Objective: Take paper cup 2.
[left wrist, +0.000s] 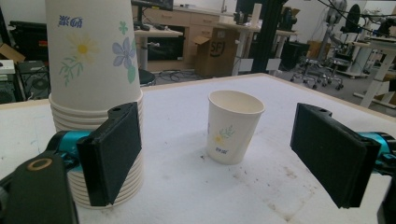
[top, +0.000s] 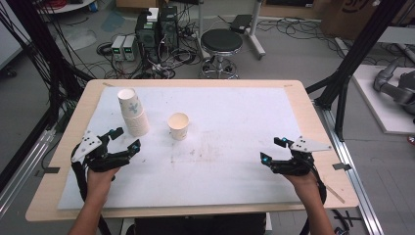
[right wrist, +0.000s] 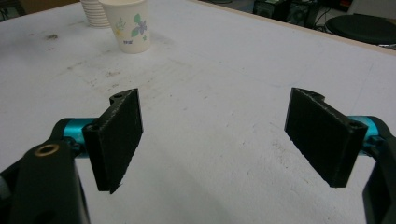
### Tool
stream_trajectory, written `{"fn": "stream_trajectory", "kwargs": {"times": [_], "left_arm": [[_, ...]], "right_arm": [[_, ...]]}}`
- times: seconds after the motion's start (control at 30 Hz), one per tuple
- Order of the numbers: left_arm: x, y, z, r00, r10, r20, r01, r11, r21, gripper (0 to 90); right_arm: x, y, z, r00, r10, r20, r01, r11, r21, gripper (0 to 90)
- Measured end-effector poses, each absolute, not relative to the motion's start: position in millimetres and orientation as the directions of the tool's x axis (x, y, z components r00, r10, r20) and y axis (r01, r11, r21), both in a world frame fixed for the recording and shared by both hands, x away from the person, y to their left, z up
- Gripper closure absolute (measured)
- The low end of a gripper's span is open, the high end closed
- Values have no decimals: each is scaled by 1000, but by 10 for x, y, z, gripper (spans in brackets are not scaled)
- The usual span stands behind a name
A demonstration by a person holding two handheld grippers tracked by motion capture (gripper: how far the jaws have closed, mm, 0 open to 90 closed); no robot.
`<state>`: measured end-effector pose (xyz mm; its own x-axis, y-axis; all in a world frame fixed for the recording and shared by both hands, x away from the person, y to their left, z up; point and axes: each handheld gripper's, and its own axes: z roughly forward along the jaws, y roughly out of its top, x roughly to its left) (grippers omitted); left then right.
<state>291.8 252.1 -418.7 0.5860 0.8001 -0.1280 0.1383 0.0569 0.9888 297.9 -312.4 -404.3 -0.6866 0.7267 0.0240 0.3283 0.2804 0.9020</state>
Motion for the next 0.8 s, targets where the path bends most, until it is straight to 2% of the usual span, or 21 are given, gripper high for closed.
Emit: {"fn": "stream_trajectory", "kwargs": {"times": [0.37, 0.8], "left_arm": [[2909, 2518, -4176, 576, 809, -118, 142, 43, 989, 163], [2977, 2579, -3939, 555, 825, -109, 145, 33, 989, 162]], "right_arm": [[2958, -3128, -4044, -691, 723, 17, 320, 285, 903, 198], [2942, -3137, -4023, -693, 720, 19, 312, 276, 909, 198]]}}
